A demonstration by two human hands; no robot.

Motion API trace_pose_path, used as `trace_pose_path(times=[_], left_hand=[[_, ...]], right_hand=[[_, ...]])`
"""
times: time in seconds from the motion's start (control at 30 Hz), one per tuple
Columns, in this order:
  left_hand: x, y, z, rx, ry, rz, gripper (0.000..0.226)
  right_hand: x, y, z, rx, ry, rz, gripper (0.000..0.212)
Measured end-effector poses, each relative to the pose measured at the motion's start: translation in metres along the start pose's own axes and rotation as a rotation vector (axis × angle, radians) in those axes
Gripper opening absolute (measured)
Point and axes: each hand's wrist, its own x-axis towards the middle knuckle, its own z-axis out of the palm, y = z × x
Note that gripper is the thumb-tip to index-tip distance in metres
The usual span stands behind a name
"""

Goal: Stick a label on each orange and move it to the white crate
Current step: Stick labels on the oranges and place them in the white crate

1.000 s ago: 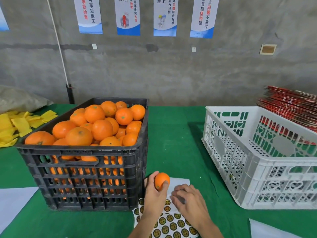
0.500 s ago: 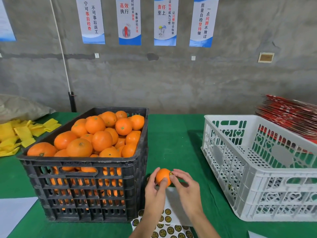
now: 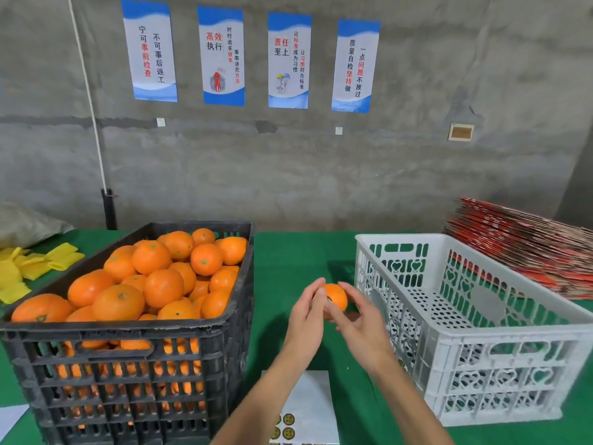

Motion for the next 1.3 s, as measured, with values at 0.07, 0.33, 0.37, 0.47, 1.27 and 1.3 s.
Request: trace_pose_path(times=[0.07,0.33,0.37,0.47,1.27,1.3], left_hand=[[0.002,0.006,0.001,0.010,0.000,0.019,0.026],[0.000,0.014,-0.008,0.078,0.018,0.006,0.024],[0.000,0.014,-0.005,0.090,0.005,-0.001,0.025],[-0.003,0.016,0.015,0.083,-0.062,-0.008,0.027],[-0.004,0.029,0.078,-0.320,-0.189,-0.449,0.035],[-0.003,0.032,0.070,-0.328,-0.181,-0.443,0.035]], right_hand=[[0.012,-0.004,-0.005,-0.314,0.095,-0.106,0.057],[0.058,-0.019,-0.038,-0.886,0.370,-0.131,0.066],[0.061,-0.018,-0.043,-0.905,0.355,-0.086,0.071],[0.063,-0.013,-0.055,-0.997,0.287,0.031,0.076],[0.060,-0.044,-0.034,-1.182,0.149,0.094,0.020],[0.061,-0.049,-0.026,-1.167,0.152,0.084,0.018]])
